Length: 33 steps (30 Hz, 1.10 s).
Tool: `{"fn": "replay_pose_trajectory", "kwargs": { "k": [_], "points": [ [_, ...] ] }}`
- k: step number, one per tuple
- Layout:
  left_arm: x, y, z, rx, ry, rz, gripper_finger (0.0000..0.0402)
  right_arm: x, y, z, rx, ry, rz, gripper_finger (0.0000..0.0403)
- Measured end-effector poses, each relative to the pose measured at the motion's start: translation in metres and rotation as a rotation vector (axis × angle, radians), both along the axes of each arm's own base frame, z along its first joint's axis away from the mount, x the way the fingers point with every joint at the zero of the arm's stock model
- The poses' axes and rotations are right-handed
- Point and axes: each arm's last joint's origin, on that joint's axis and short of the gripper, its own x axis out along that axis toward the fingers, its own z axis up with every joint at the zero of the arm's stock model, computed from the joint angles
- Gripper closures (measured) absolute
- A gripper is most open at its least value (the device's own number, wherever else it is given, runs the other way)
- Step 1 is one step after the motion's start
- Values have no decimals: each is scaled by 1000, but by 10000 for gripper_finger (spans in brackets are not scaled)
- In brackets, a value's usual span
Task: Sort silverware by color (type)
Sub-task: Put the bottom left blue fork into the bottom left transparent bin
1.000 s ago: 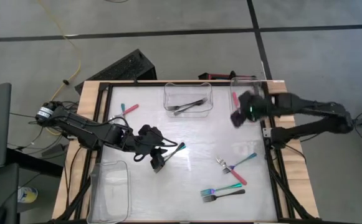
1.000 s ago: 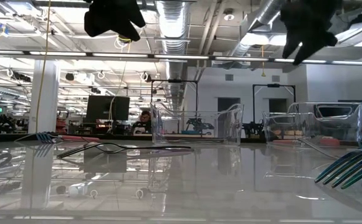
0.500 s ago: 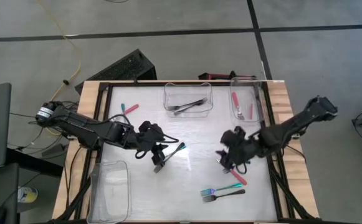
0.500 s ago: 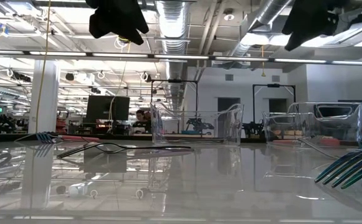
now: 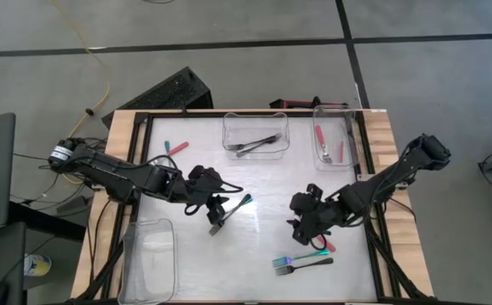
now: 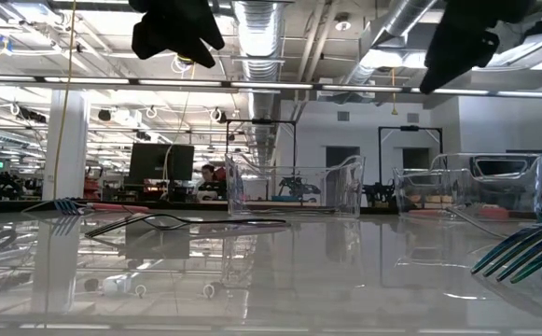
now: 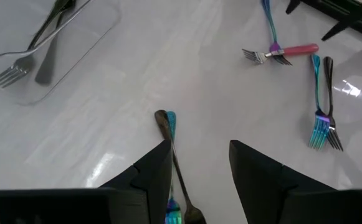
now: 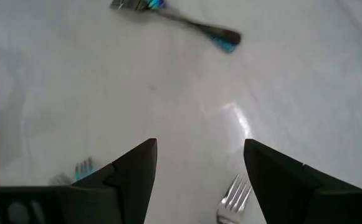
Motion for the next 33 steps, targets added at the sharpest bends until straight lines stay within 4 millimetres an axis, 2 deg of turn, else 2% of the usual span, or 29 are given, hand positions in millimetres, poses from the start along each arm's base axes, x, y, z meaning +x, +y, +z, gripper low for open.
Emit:
{"fn": "replay_pose_trajectory", "kwargs": {
  "k": [7,18,22,27,33],
  "points": [
    [0,0,0,-5,-1,3,258,-1,3,0,64,37,58,138],
    [0,0,0,30,8,-23,258,1,-2,0,70,35,33,138],
    [0,0,0,43,13,-34,258,1,0,-1,153,59,21,138],
    [0,0,0,59,17,-47,258,-7,15,-1,237,108,123,138],
    [0,0,0,68,20,-54,258,-30,45,-2,229,151,245,138]
  ]
}}
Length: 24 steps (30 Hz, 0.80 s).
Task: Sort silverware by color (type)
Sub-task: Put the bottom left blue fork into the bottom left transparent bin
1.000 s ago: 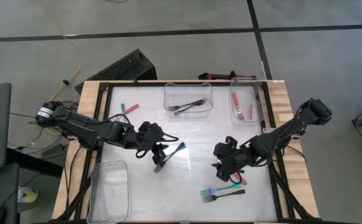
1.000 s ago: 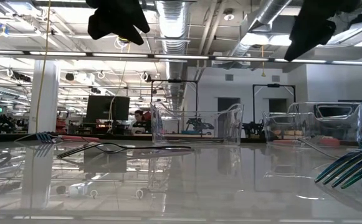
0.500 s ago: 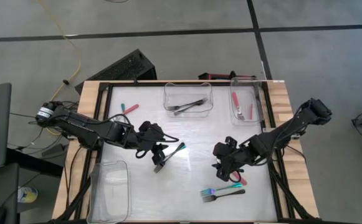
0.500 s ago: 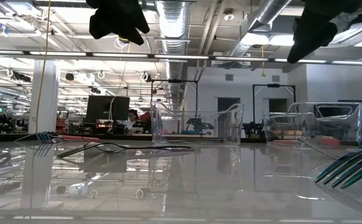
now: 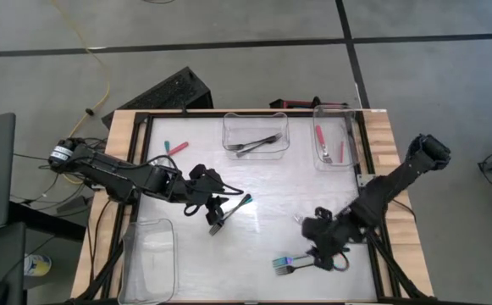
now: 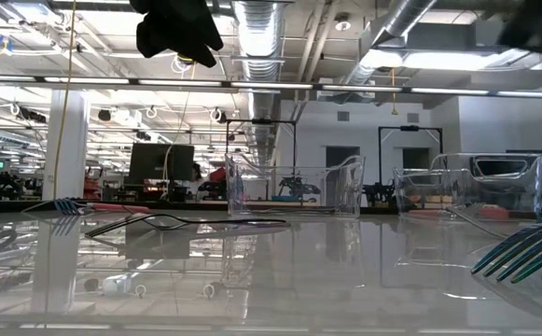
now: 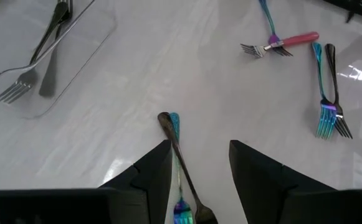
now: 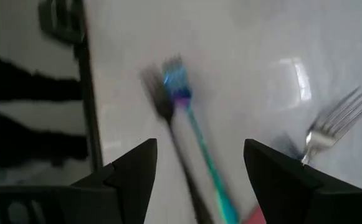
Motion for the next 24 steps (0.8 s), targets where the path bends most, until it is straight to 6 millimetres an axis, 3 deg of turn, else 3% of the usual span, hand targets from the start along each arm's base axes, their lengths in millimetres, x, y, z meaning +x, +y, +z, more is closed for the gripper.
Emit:
{"fn": "replay_pose_trajectory", "kwargs": {
  "k": [4,8,12,16,24],
  "points": [
    [0,0,0,9,1,-6,258,-17,16,-5,-40,47,83,138],
    [0,0,0,27,0,-10,258,-27,34,-23,-148,96,243,138],
    [0,1,1,45,-2,1,258,-27,51,-48,-239,149,354,138],
    [1,3,1,56,1,2,258,-23,56,-67,-267,212,345,138],
    [1,6,1,56,1,15,258,-15,60,-70,-283,130,369,138]
  ]
}}
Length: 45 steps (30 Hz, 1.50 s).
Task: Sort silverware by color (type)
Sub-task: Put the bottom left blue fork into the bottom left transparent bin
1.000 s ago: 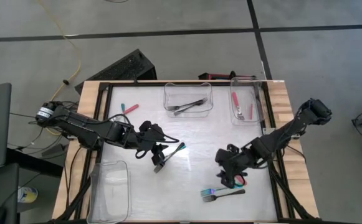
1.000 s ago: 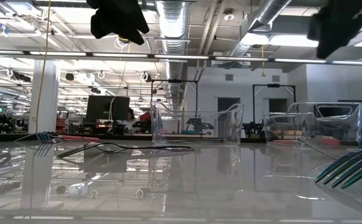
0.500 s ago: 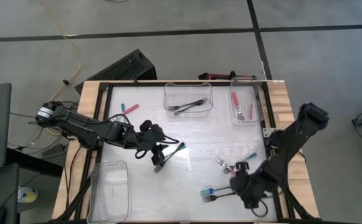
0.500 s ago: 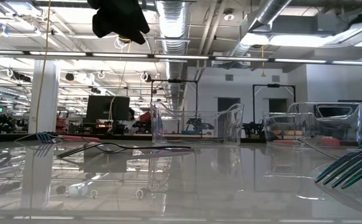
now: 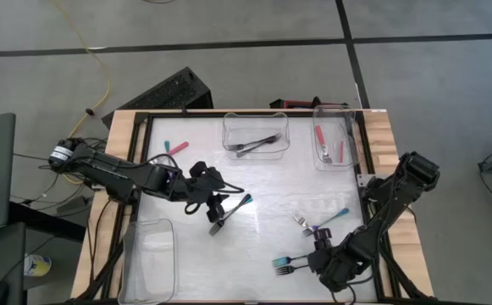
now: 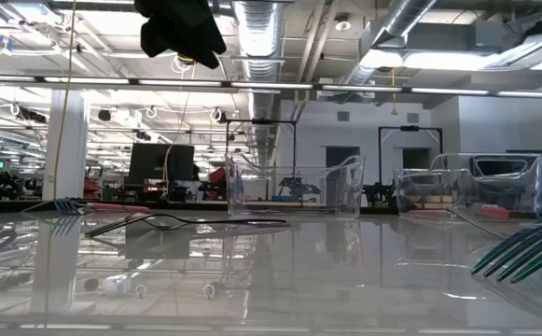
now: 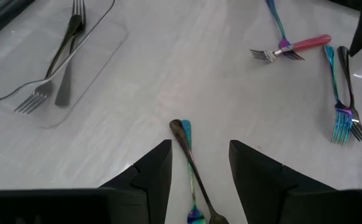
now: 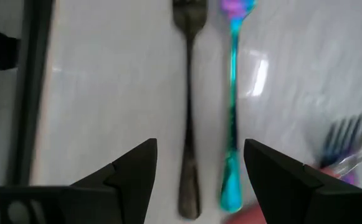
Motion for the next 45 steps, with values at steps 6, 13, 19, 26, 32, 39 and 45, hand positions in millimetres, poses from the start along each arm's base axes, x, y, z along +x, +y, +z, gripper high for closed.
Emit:
{"fn": "replay_pose_trajectory", "kwargs": {
  "k": [6,13,19,26,32,39,45],
  "points": [
    [0,2,0,-1,-1,7,258,20,-13,-6,-48,-44,-25,138],
    [0,2,0,-10,3,6,258,34,-14,-26,-63,-29,-35,138],
    [0,1,-1,-31,14,-12,258,38,-7,-44,-75,-10,-40,143],
    [0,1,-1,-36,12,-10,258,40,-7,-52,-90,5,-48,250],
    [0,1,-1,-38,11,-8,258,39,-8,-51,-93,4,-34,374],
    [-1,1,-2,-37,23,-10,258,33,-23,-16,-178,-131,-93,364],
    [0,0,-1,-49,10,-18,258,25,-47,44,-34,-290,-193,370]
  ]
}}
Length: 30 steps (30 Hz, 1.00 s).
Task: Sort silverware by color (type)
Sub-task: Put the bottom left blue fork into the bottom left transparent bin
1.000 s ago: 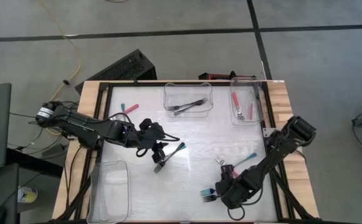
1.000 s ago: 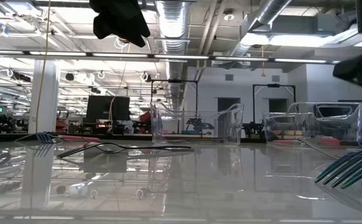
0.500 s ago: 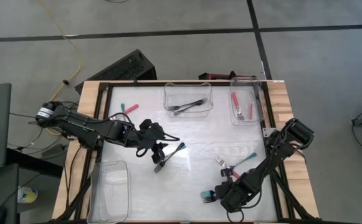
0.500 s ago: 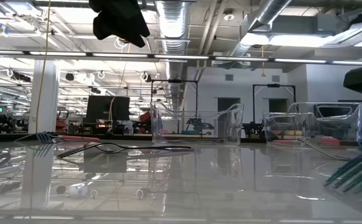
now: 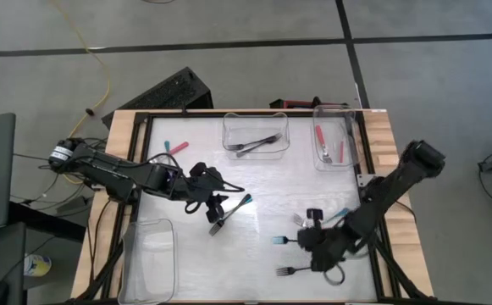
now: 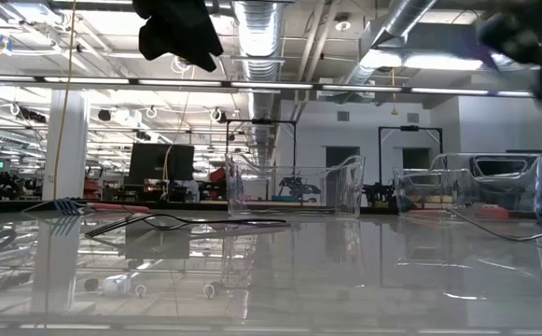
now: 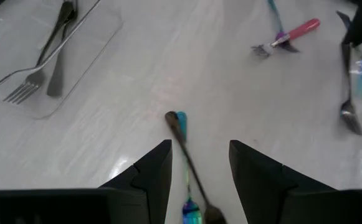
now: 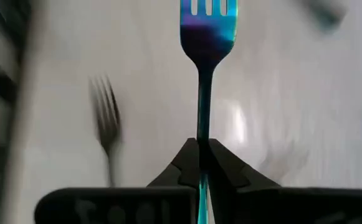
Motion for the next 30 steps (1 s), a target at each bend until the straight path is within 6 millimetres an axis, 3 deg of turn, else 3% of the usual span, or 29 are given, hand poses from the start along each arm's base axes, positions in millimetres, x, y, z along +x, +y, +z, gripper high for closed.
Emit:
{"fn": "replay_pose_trajectory", "kwargs": {
  "k": [3,9,13,18,30],
  "points": [
    [6,-3,7,-29,-96,-44,258,0,-12,34,69,-192,-41,370],
    [20,-13,13,-78,-468,-277,258,9,-31,96,173,-625,-37,370],
    [18,-14,13,-130,-703,-327,258,21,-40,120,245,-830,47,369],
    [12,-14,26,-97,-944,-367,258,38,-45,121,324,-886,125,370],
    [6,-24,33,-65,-1035,-479,258,74,-46,106,527,-920,250,369]
  ]
}}
